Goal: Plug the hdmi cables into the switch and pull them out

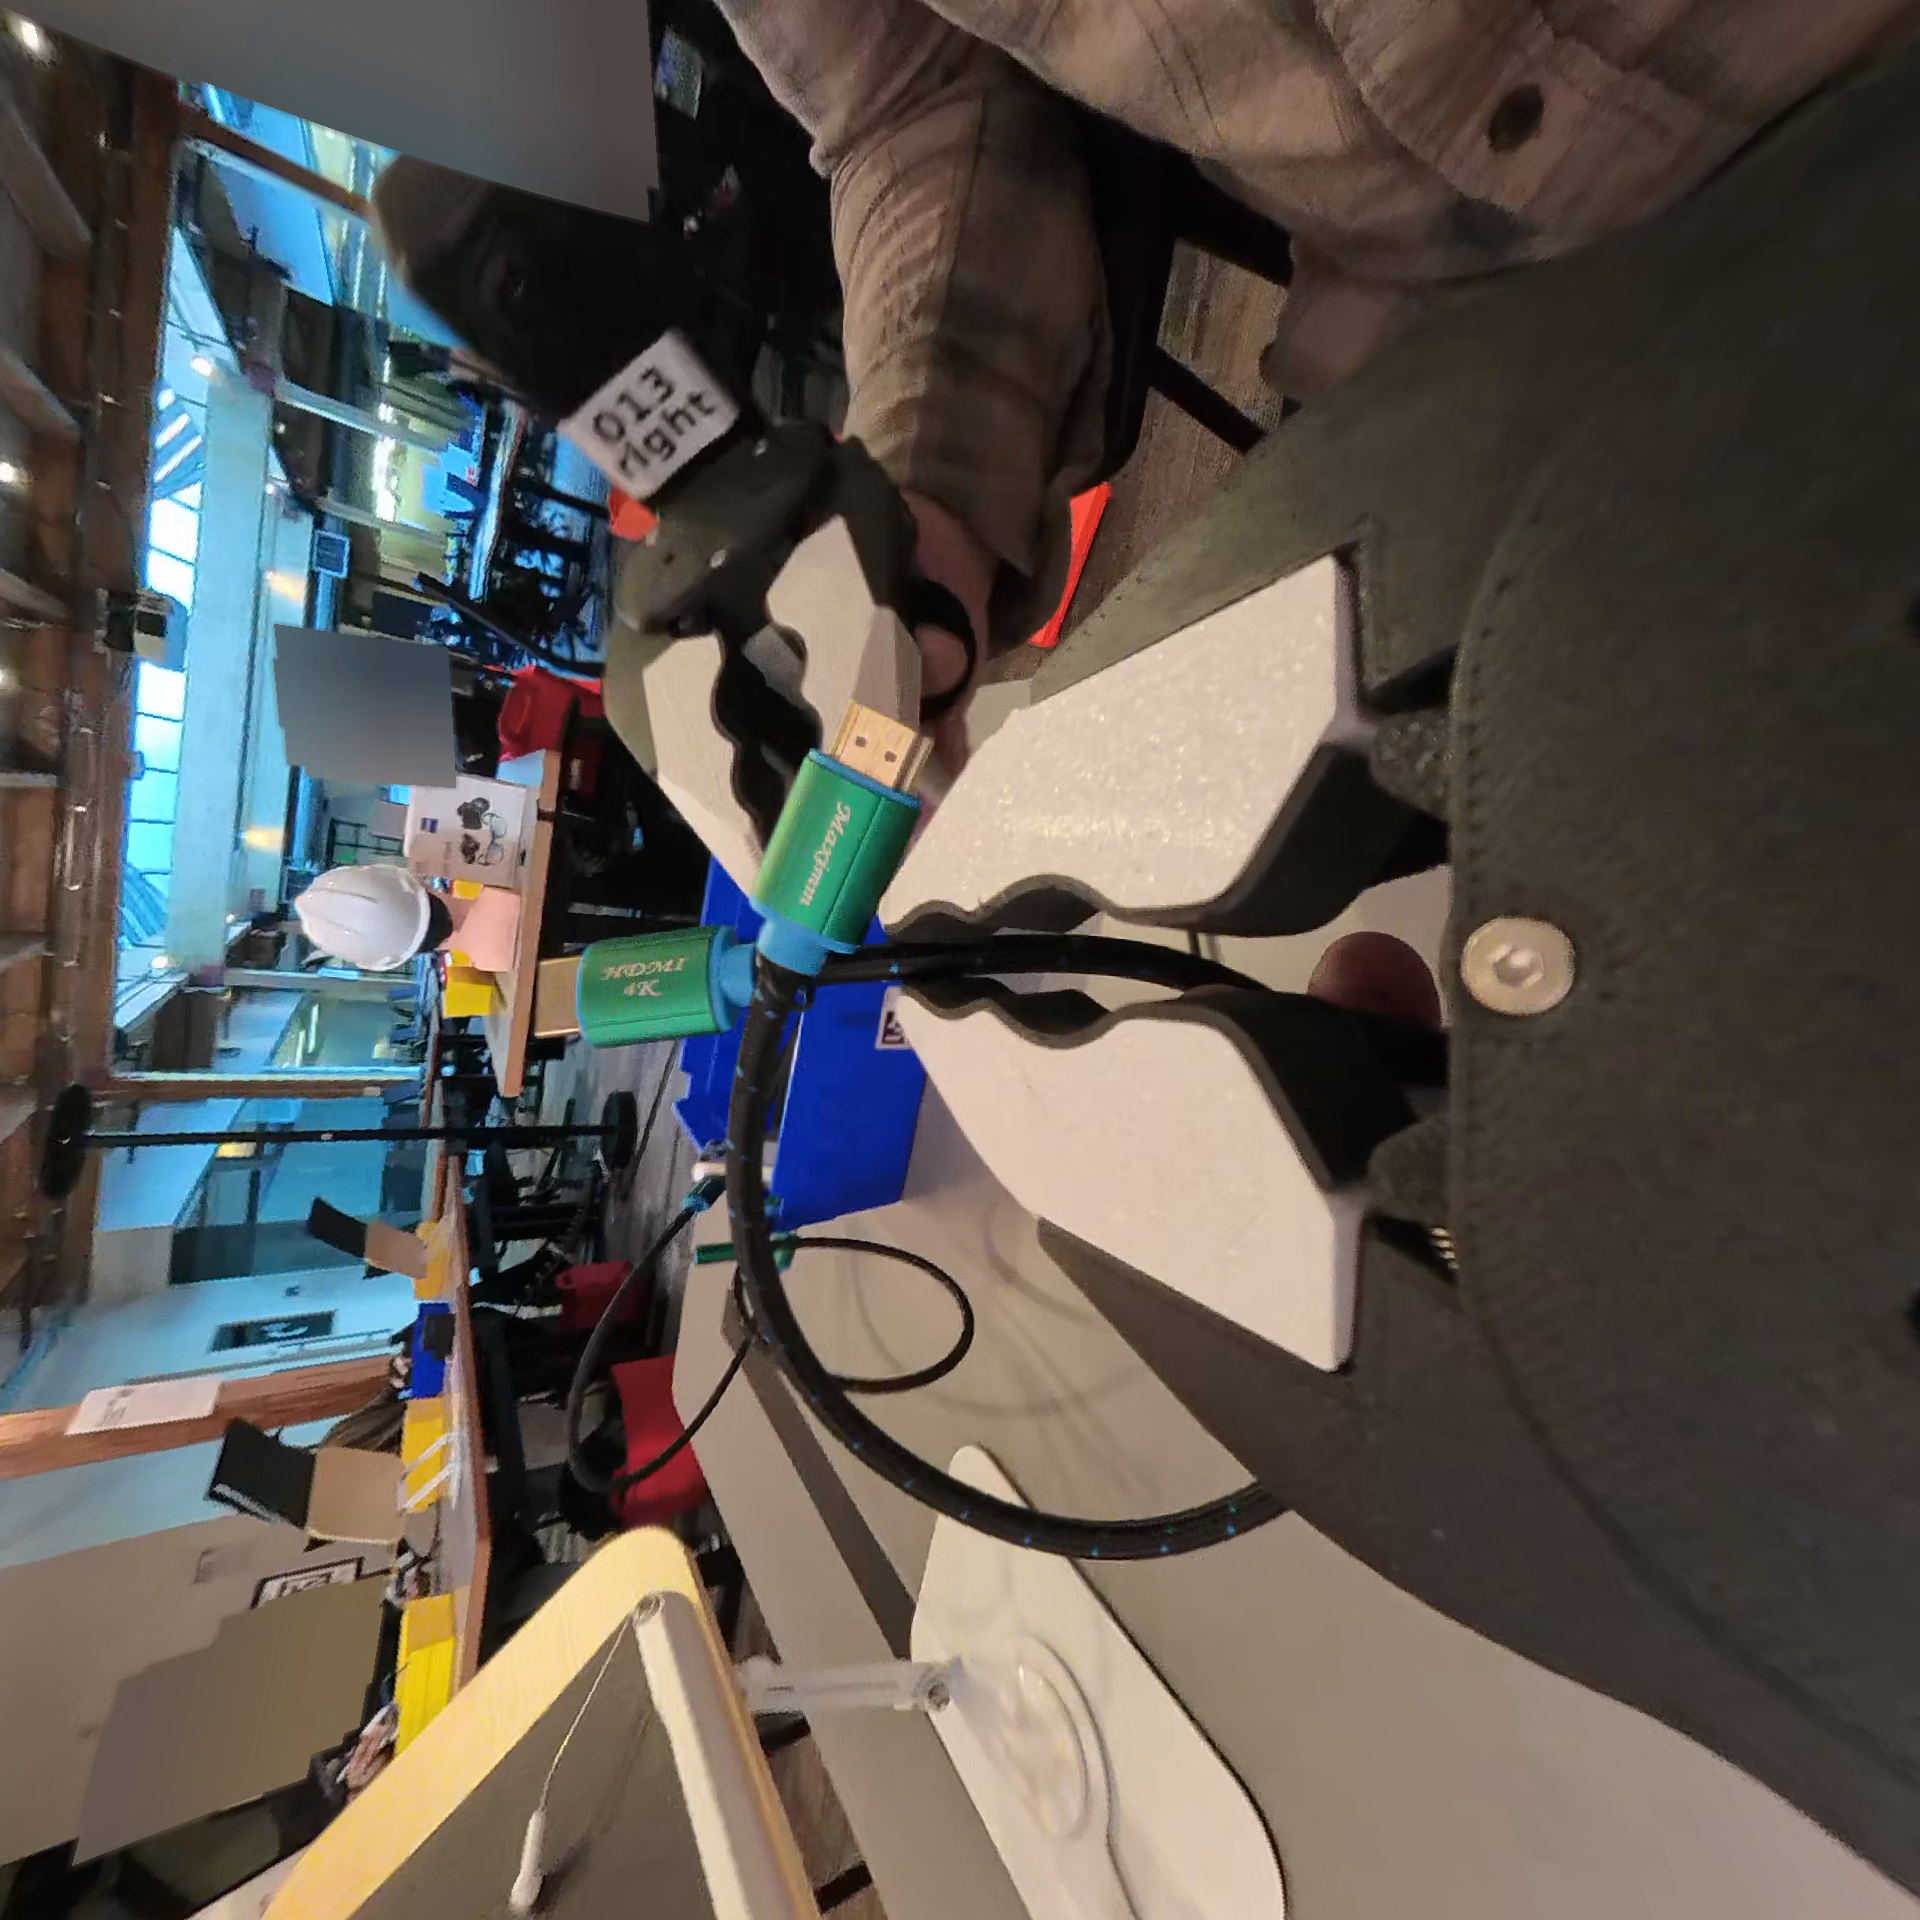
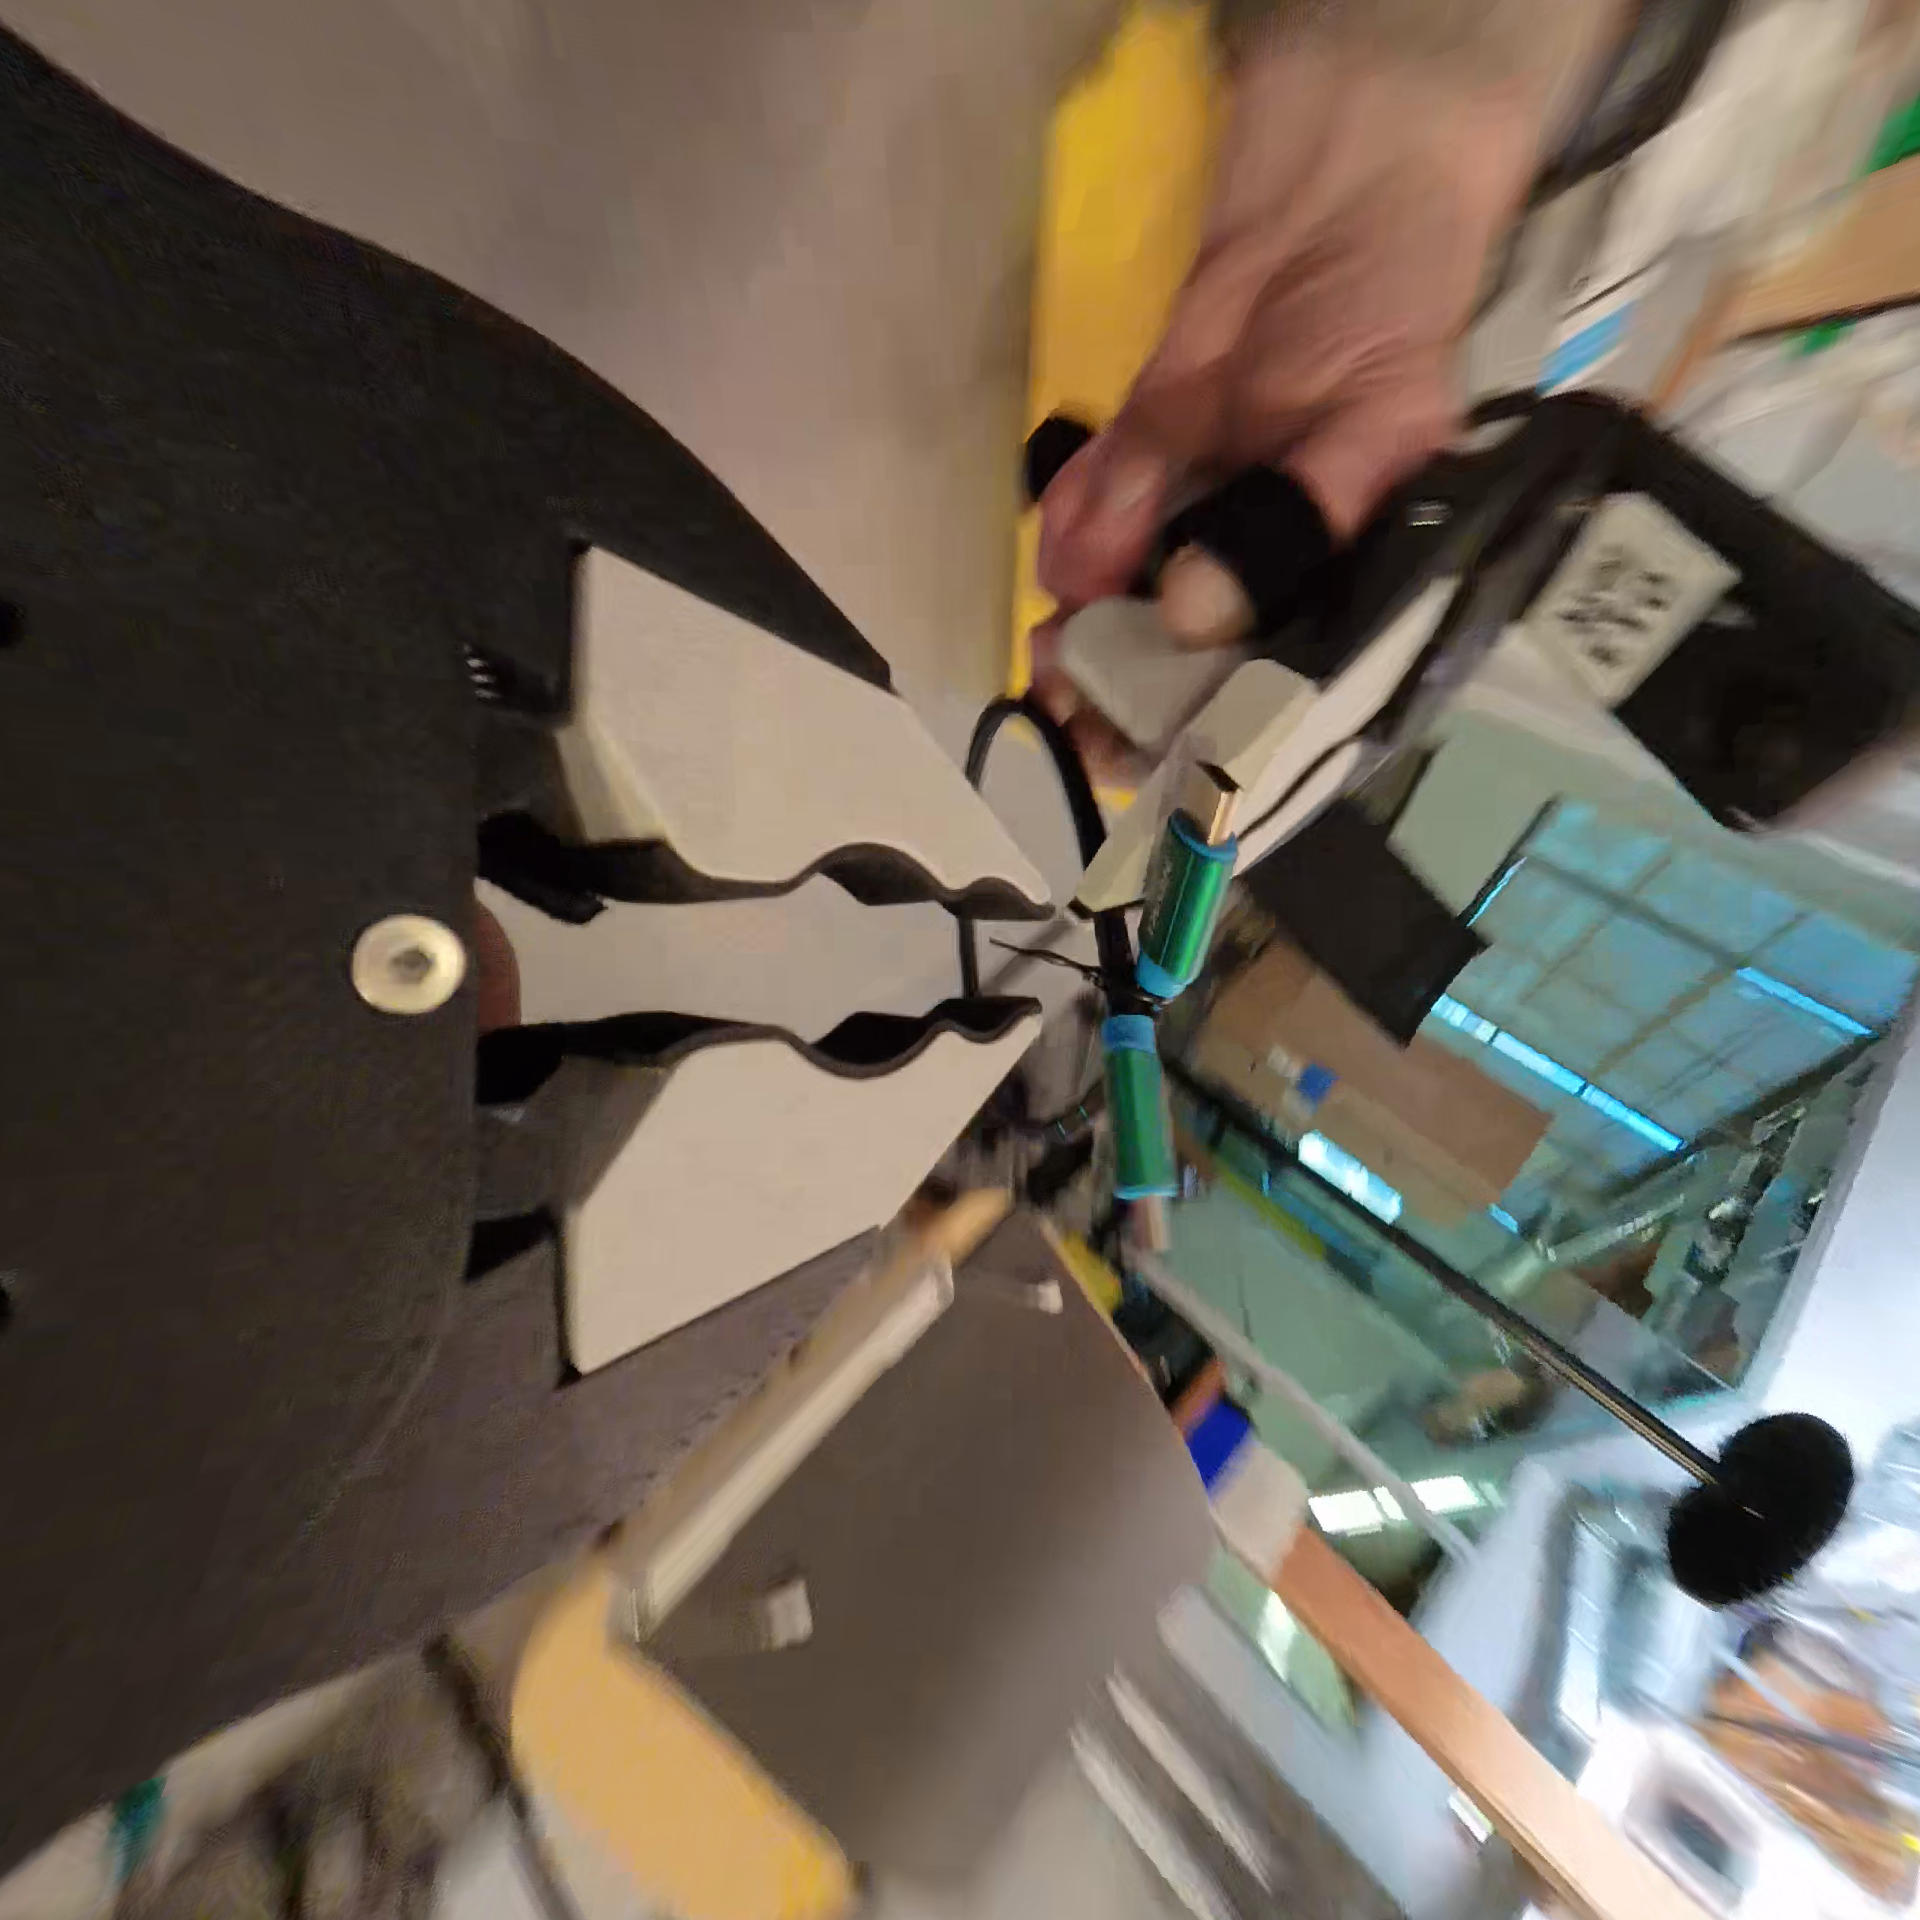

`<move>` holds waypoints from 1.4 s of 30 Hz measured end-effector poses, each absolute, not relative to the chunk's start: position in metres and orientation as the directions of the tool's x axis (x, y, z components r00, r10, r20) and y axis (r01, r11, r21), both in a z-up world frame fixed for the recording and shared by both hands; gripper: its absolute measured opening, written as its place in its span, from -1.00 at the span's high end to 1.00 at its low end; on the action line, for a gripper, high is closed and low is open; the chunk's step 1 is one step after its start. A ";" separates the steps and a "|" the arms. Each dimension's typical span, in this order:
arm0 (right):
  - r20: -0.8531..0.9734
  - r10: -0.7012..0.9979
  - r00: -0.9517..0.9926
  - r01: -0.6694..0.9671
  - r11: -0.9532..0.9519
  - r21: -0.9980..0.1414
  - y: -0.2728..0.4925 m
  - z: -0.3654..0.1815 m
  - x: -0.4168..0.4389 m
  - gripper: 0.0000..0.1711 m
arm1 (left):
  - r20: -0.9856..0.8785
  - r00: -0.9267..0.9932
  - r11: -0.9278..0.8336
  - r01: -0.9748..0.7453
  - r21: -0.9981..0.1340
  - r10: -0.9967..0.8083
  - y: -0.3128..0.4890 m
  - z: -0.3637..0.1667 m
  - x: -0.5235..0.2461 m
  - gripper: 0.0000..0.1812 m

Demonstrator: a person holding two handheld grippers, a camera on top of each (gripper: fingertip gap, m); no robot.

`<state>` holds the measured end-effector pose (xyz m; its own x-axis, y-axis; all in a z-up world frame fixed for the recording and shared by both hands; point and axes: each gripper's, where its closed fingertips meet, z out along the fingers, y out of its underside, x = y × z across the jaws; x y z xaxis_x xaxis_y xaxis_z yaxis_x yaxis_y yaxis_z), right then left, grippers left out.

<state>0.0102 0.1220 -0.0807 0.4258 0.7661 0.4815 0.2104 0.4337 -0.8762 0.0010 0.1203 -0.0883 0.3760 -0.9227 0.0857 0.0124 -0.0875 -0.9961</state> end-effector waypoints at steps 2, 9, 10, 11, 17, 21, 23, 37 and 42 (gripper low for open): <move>0.200 0.907 0.370 0.026 0.205 -0.978 0.119 -0.078 0.010 0.79 | 0.055 0.392 -0.056 0.009 -0.998 -0.918 0.122 -0.087 -0.002 0.94; -0.448 0.894 0.007 -0.257 -0.431 -0.865 0.114 -0.075 0.004 0.78 | 0.002 0.383 0.006 0.020 -1.000 -0.924 0.117 -0.082 0.000 0.94; -0.508 0.860 -0.052 -0.278 -0.501 -0.819 0.114 -0.074 0.004 0.79 | -0.006 0.385 0.014 0.018 -1.000 -0.923 0.117 -0.082 0.000 0.94; -0.556 0.824 -0.105 -0.299 -0.560 -0.773 0.114 -0.073 0.005 0.80 | -0.009 0.385 0.020 0.023 -1.000 -0.923 0.116 -0.081 0.000 0.94; -0.644 0.705 -0.296 -0.339 -0.708 -0.619 0.110 -0.065 0.007 0.88 | -0.021 0.375 0.038 0.039 -0.999 -0.927 0.114 -0.078 0.001 0.94; -0.653 0.682 -0.330 -0.361 -0.730 -0.580 0.111 -0.060 0.009 0.96 | -0.036 0.366 0.052 0.032 -0.998 -0.930 0.111 -0.079 0.003 0.94; -0.655 0.677 -0.336 -0.357 -0.735 -0.577 0.110 -0.061 0.009 0.97 | -0.044 0.368 0.057 0.024 -0.998 -0.929 0.111 -0.080 0.004 0.94; -0.393 0.920 -0.002 -0.347 -0.369 -0.862 0.111 -0.058 0.012 0.83 | -0.049 0.374 0.063 0.027 -0.998 -0.926 0.111 -0.077 0.003 0.94; -0.111 0.973 0.201 -0.225 -0.064 -0.972 0.107 -0.058 0.010 0.92 | -0.049 0.373 0.063 0.025 -0.998 -0.927 0.110 -0.077 0.004 0.94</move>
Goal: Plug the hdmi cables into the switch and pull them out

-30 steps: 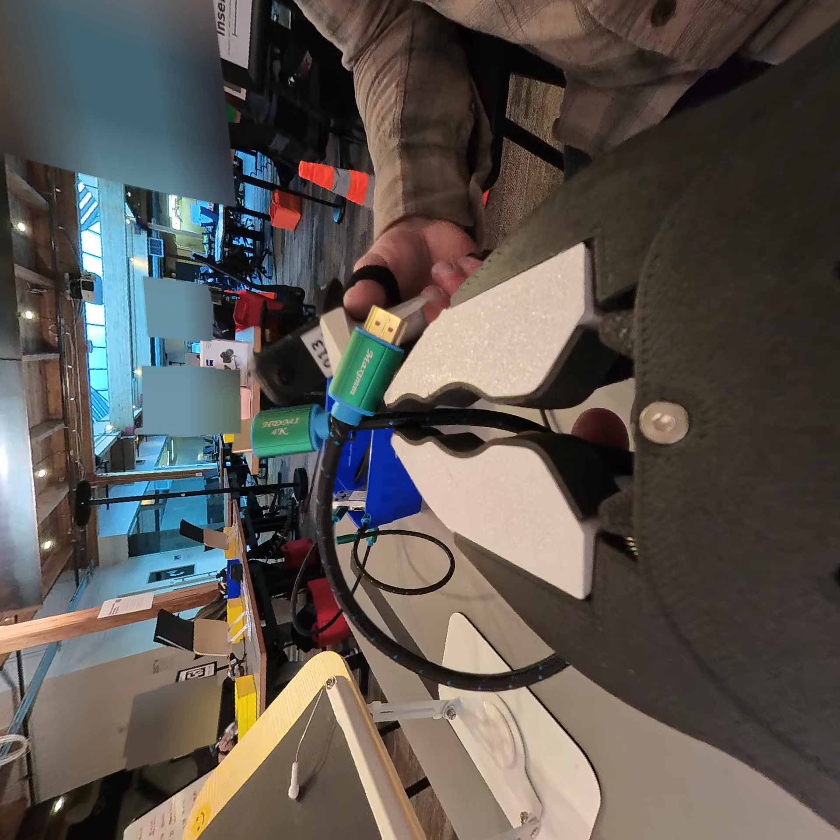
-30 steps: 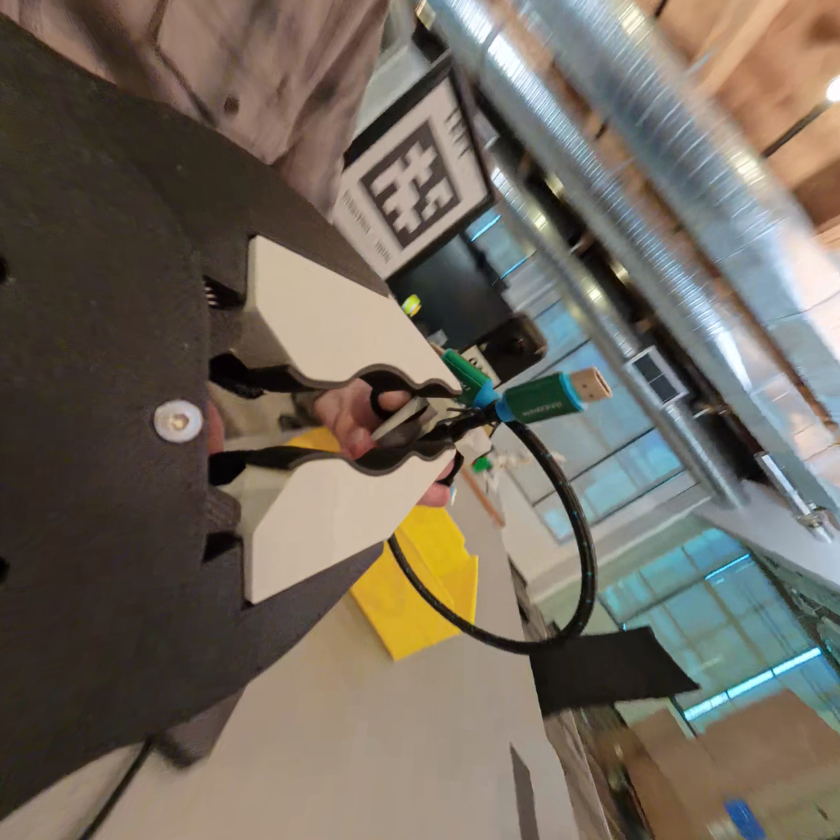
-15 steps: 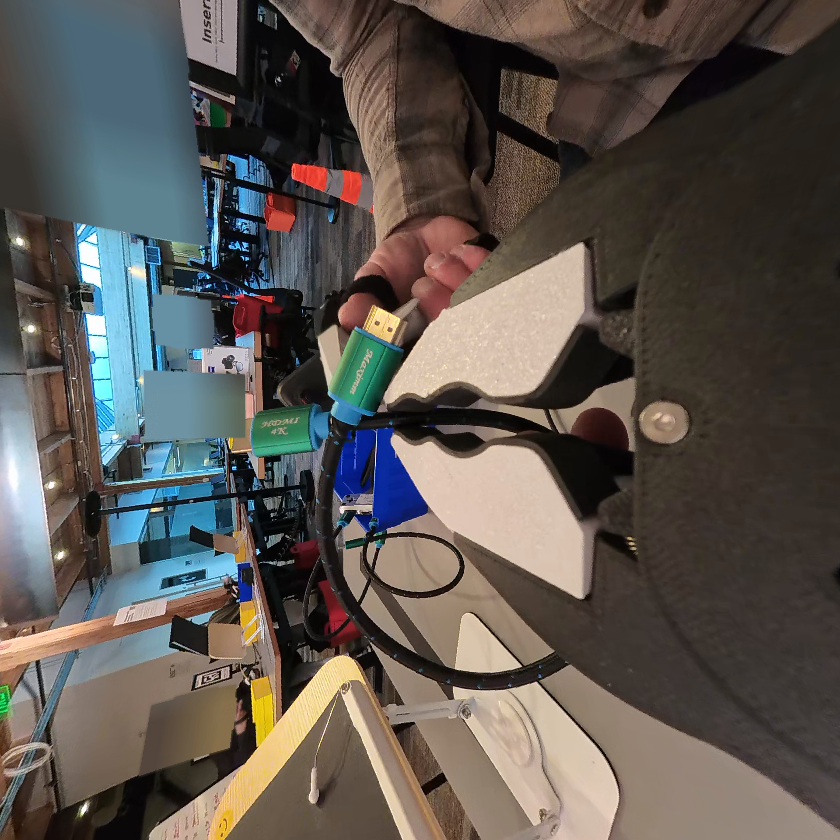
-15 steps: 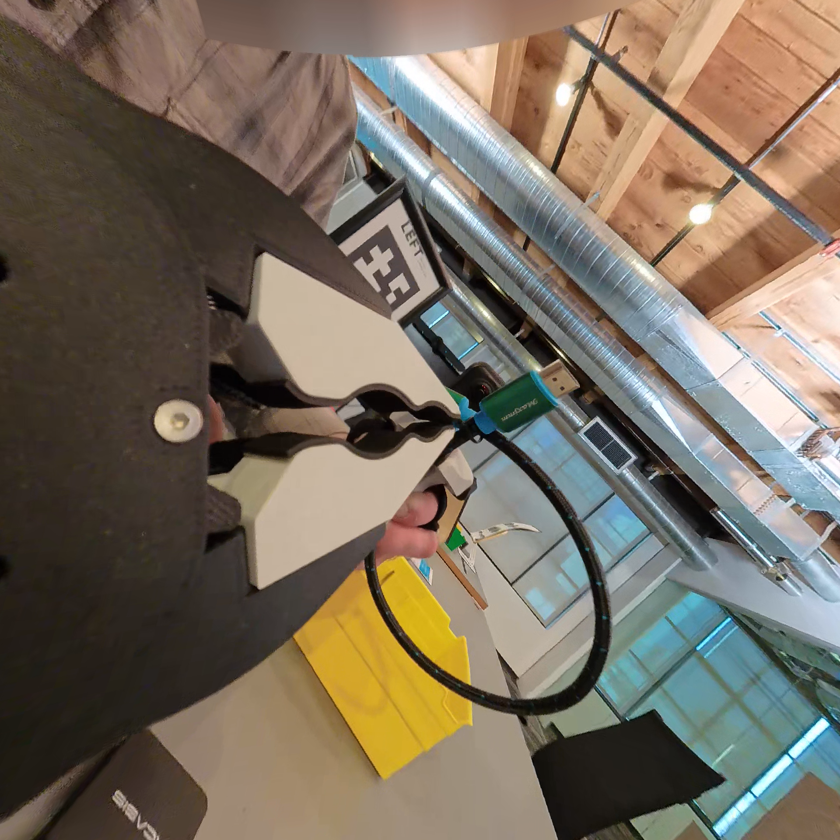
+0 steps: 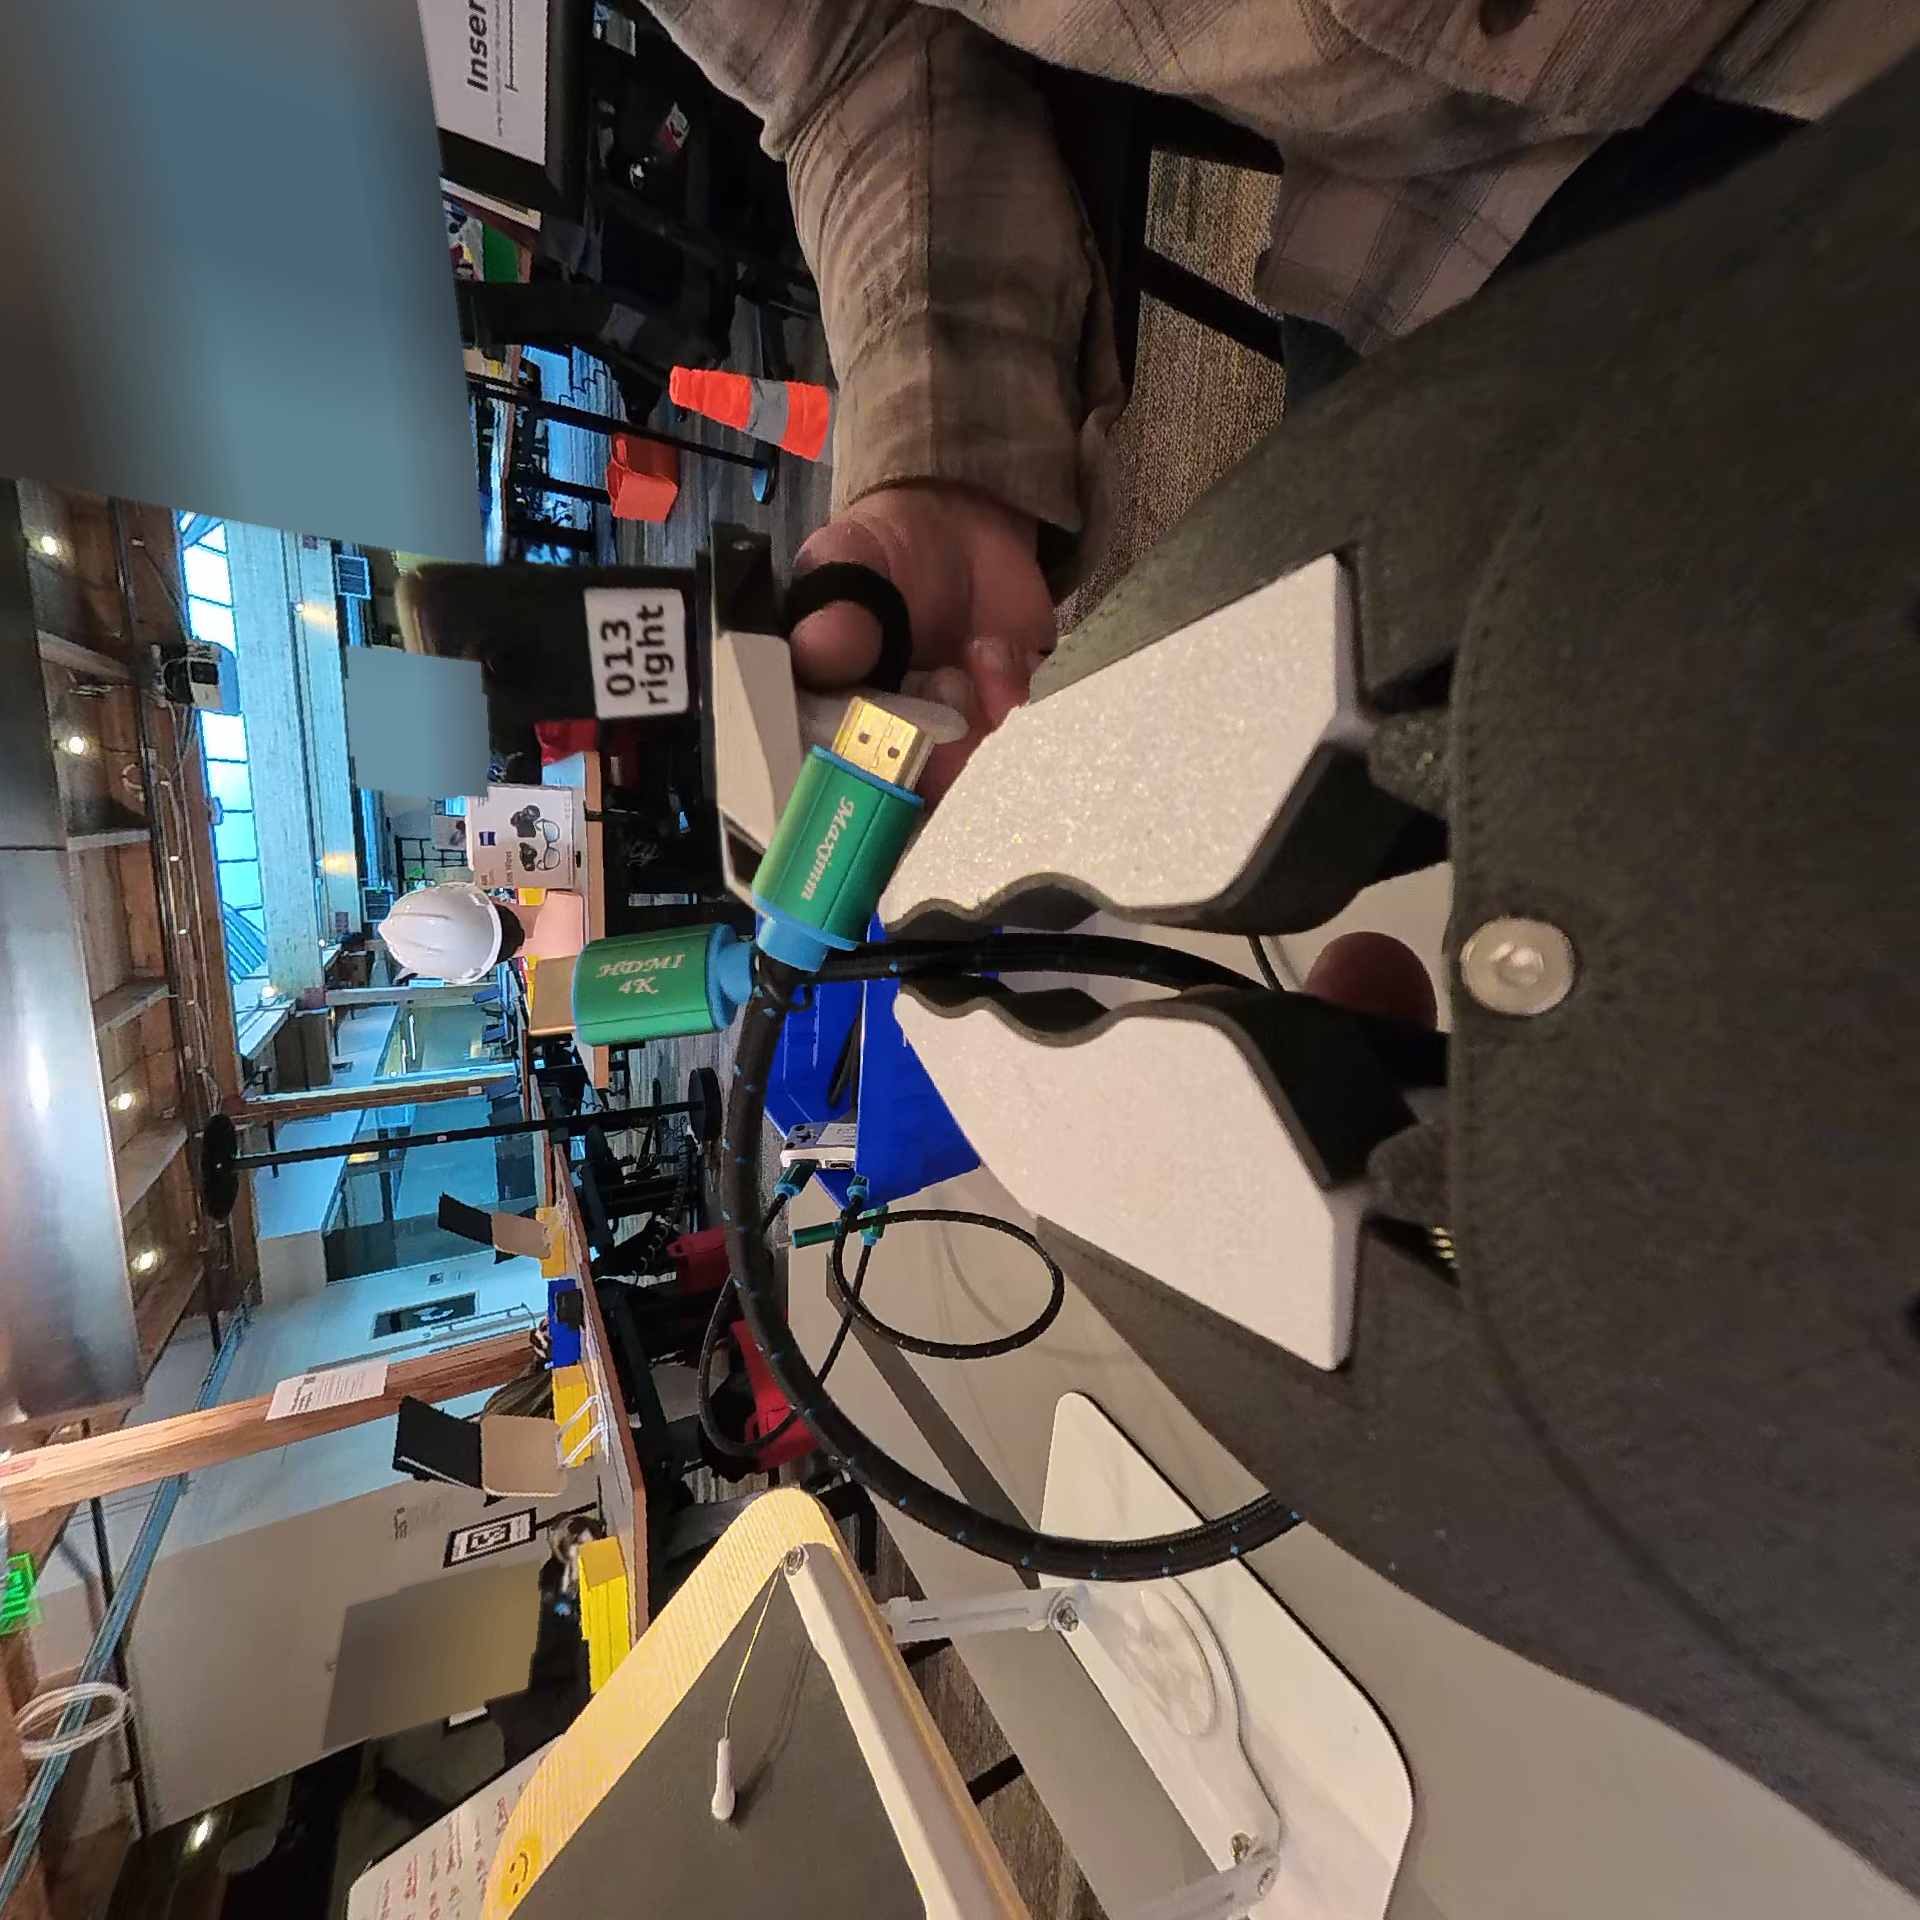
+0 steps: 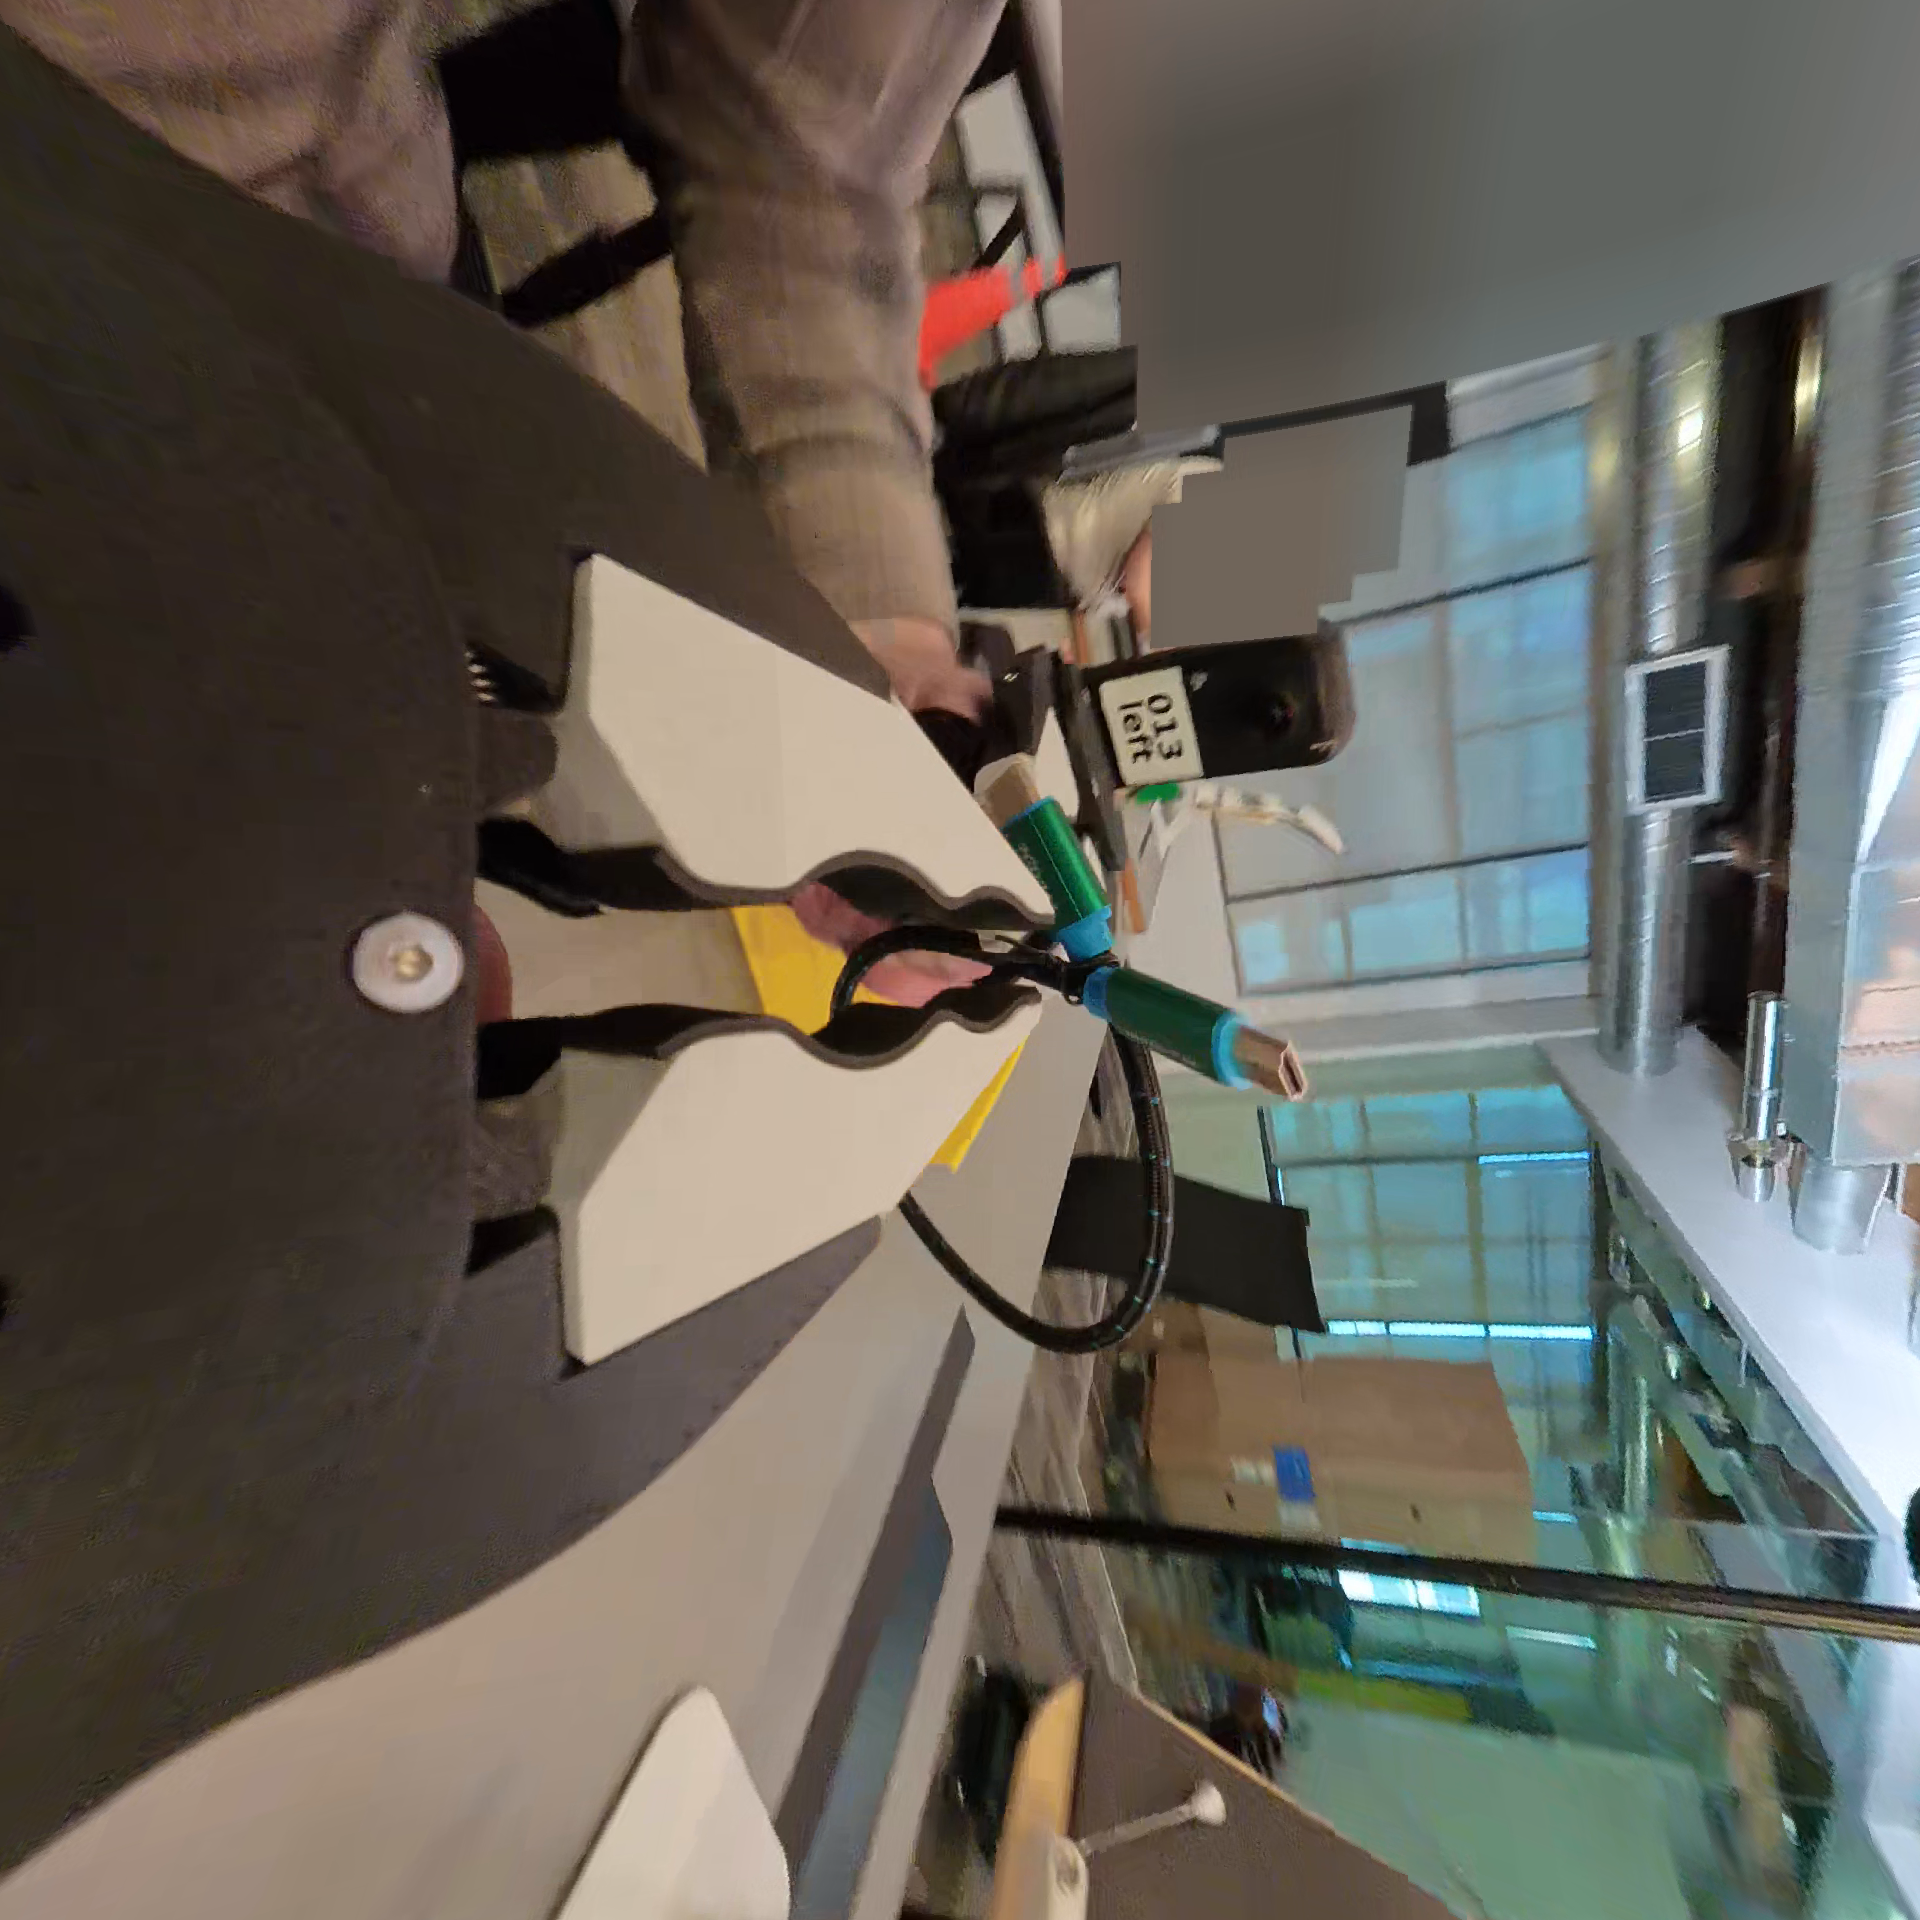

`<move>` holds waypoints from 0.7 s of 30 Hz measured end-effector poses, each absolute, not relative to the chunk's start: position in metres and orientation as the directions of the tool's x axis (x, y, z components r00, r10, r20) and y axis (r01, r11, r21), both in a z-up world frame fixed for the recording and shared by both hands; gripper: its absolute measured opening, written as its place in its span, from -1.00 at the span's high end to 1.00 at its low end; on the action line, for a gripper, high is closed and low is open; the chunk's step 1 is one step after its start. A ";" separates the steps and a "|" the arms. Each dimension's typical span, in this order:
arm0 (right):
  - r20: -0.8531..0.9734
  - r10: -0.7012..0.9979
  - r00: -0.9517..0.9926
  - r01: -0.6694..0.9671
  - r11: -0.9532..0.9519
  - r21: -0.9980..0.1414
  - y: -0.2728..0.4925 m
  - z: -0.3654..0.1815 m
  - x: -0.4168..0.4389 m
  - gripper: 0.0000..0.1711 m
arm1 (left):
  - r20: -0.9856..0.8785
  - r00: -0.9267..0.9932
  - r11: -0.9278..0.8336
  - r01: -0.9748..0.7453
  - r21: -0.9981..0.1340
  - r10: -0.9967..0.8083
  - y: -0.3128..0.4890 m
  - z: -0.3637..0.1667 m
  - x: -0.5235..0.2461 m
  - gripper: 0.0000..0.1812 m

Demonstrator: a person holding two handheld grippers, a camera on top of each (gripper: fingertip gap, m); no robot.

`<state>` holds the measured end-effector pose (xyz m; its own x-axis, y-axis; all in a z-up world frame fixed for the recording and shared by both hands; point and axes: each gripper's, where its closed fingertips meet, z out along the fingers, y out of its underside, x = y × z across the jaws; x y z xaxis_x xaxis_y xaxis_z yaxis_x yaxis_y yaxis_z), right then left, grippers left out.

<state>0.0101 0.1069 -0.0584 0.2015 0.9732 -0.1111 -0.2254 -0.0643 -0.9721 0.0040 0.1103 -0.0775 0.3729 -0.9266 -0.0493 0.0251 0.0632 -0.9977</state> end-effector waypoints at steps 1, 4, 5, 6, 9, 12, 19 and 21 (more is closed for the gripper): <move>-0.080 0.971 0.224 -0.203 -0.033 -0.979 0.107 -0.060 0.009 0.94 | -0.051 0.372 0.064 0.022 -0.998 -0.927 0.110 -0.078 0.004 0.94; -0.007 0.961 0.275 -0.160 0.039 -0.986 0.107 -0.062 0.007 0.99 | -0.054 0.371 0.066 0.021 -0.998 -0.927 0.109 -0.077 0.005 0.94; 0.015 0.957 0.288 -0.146 0.059 -0.987 0.108 -0.062 0.007 0.99 | -0.056 0.372 0.068 0.019 -0.998 -0.927 0.109 -0.077 0.005 0.94; 0.031 0.954 0.298 -0.139 0.075 -0.987 0.108 -0.062 0.007 1.00 | -0.057 0.372 0.069 0.019 -0.997 -0.927 0.109 -0.077 0.005 0.94; 0.032 0.952 0.303 -0.147 0.080 -0.986 0.108 -0.061 0.008 1.00 | -0.056 0.373 0.067 0.018 -0.998 -0.926 0.110 -0.077 0.005 0.94; 0.006 0.961 0.278 -0.163 0.053 -0.985 0.107 -0.060 0.009 1.00 | -0.059 0.372 0.070 0.015 -0.997 -0.926 0.109 -0.078 0.005 0.94; -0.506 0.849 -0.155 -0.370 -0.525 -0.767 0.104 -0.053 0.011 1.00 | -0.095 0.388 0.109 0.014 -0.994 -0.917 0.108 -0.074 0.005 0.94; -0.611 0.710 -0.349 -0.388 -0.703 -0.596 0.101 -0.048 0.012 1.00 | -0.108 0.388 0.128 0.026 -0.991 -0.915 0.106 -0.070 0.006 0.94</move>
<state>0.0123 0.1006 -0.0479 -0.3489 0.7103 -0.6113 -0.3877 -0.7033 -0.5959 0.0058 0.1065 -0.0703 0.3882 -0.9152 -0.1080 0.0261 0.1281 -0.9914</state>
